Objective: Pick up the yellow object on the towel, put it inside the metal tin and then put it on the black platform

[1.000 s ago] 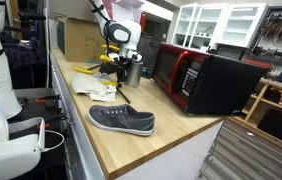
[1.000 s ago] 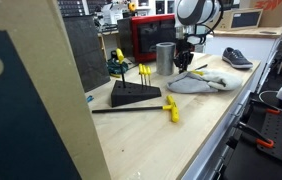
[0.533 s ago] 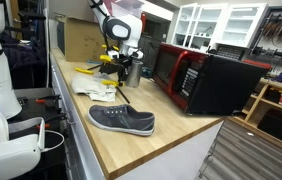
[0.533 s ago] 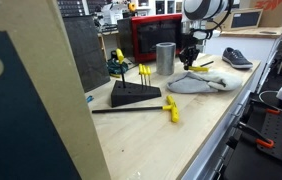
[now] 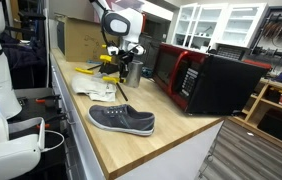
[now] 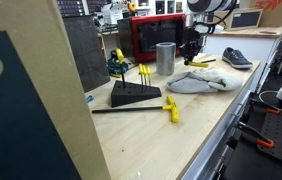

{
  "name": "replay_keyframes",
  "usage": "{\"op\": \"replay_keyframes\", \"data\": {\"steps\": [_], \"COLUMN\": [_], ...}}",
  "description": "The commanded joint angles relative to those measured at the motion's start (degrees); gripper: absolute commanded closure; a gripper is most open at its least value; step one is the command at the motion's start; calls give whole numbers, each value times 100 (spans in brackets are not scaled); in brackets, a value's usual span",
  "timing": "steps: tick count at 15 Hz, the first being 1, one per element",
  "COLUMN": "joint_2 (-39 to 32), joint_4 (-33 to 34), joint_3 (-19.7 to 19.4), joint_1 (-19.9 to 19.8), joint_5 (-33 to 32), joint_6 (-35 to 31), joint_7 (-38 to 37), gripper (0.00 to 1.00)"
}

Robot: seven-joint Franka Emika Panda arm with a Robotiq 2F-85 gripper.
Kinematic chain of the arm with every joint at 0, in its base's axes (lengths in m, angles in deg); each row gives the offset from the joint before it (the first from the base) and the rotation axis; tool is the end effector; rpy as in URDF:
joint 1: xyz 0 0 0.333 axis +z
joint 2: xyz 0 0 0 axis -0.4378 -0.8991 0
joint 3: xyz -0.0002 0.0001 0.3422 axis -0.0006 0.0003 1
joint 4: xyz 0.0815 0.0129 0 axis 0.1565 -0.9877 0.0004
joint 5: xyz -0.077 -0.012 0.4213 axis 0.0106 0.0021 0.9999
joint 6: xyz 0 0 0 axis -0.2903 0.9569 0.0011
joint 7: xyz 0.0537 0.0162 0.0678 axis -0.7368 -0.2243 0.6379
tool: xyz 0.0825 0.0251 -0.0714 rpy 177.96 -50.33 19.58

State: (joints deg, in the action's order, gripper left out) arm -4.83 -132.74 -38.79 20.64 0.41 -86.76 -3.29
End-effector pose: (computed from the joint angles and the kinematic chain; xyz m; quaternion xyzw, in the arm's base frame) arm 0.5332 -0.0845 0.2963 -0.9882 0.1460 0.0006 0.0457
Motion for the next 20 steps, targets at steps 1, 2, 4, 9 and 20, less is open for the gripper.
{"op": "replay_keyframes", "data": {"steps": [1,2,4,9,20], "joint_2": [512,637,823,1169,1170], "joint_4": [-53,-24,92,384,1277], "joint_3": [-31,-41,-64,-120,-167], "joint_1": [-18,-20,-19,2,110], "joint_5": [342,395,424,672,2421], "joint_6": [5,31,126,188,146], "joint_7": [-32,-56,-162,-350,-137], "gripper": [94,94,94,94,94]}}
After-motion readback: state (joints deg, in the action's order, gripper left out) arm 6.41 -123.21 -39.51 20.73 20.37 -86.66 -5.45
